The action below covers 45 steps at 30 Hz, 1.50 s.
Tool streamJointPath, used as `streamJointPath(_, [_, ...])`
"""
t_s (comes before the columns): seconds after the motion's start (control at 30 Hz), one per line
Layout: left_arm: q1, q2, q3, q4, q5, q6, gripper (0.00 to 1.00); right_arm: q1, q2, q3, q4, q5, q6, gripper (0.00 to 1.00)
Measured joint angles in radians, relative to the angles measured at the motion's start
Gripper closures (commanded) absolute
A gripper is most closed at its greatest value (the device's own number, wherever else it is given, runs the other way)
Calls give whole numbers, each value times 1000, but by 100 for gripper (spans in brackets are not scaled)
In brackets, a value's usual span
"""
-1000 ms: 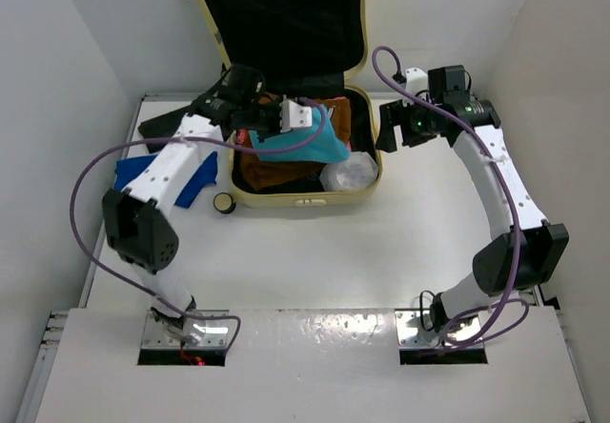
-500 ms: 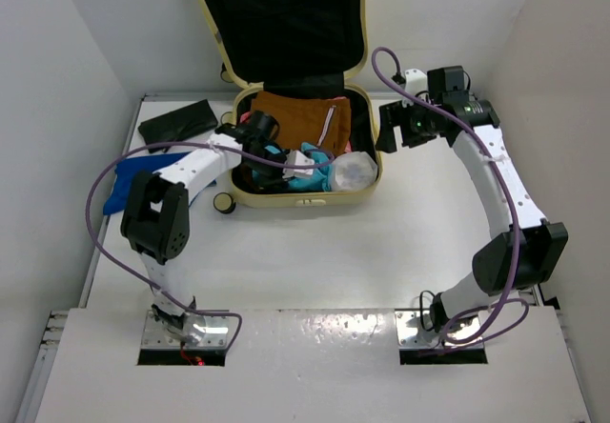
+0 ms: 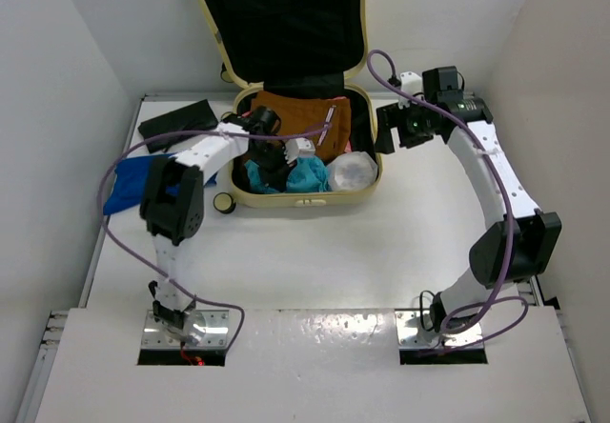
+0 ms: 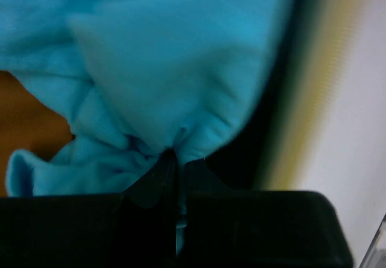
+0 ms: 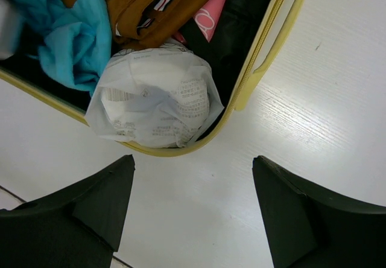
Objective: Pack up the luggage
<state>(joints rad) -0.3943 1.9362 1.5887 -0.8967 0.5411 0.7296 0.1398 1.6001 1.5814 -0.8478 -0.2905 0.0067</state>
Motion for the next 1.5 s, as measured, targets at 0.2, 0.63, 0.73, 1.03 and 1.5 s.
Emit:
streamJointPath(0.2, [57,282,147,-4,47,-141,70,0,27,8,-2,-5,-16,21])
streamJointPath(0.63, [60,-26,235,63,71,-238,0,8,27,10,-2,-17,-26,21])
streamJointPath(0.73, [71,-167,305,162,-3,-282,0,20,27,11,-1,-18,-26,21])
streamJointPath(1.03, [530,-235,184,258,-143,-294,0,53,41,53,-2,-23,-40,18])
streamJointPath(1.5, [714,115,57,253,-415,-625,0,56,94,63,1,8,-41,16])
